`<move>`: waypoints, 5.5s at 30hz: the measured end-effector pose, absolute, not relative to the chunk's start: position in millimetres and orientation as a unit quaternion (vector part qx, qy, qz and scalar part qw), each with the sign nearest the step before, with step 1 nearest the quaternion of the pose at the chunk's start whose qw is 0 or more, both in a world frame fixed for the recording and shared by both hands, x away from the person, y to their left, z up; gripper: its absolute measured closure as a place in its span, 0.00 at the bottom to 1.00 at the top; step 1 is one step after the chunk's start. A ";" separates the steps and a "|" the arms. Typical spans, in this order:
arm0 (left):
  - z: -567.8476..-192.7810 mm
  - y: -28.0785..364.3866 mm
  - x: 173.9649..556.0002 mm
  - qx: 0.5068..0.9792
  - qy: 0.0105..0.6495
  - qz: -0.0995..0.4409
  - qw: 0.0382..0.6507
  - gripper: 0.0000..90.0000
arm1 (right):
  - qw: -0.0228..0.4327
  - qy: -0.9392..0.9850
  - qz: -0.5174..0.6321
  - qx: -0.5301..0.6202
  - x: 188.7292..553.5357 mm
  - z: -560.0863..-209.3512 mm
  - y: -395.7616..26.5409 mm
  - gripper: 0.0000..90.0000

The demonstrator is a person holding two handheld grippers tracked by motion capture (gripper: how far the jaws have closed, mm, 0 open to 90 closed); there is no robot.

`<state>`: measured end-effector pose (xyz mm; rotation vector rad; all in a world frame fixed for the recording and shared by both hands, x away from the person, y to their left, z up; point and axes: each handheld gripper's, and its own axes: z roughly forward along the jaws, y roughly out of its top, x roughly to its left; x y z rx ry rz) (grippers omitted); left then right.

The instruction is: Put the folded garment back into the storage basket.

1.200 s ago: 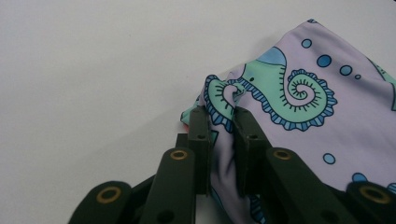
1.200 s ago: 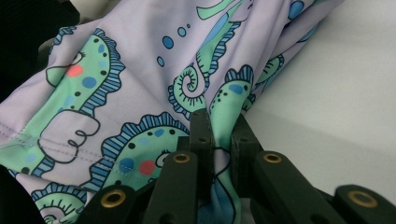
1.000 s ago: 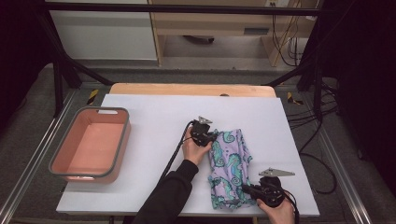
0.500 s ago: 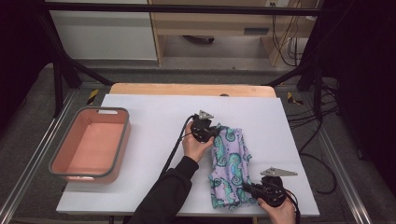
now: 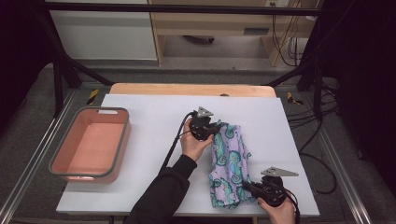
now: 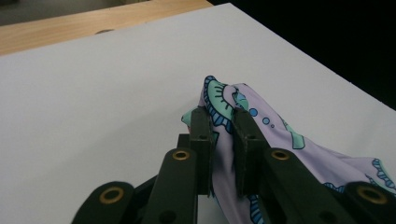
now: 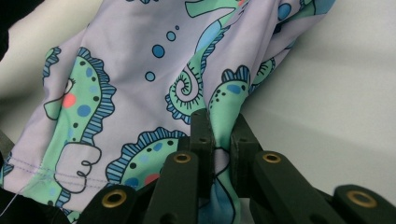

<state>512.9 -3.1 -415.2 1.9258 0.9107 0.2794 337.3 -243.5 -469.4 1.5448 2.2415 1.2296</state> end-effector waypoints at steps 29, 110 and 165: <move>-357.6 11.0 496.2 0.780 0.331 0.163 0.505 0.89 | 0.110 0.731 0.457 0.495 341.5 -451.4 -227.7 0.93; -279.8 158.0 481.1 0.745 0.344 0.244 0.516 0.89 | 0.152 0.735 0.547 0.370 364.0 -410.3 -86.7 0.93; -222.2 286.3 480.2 0.730 0.382 0.283 0.491 0.89 | 0.129 0.732 0.606 0.284 376.9 -367.4 35.1 0.93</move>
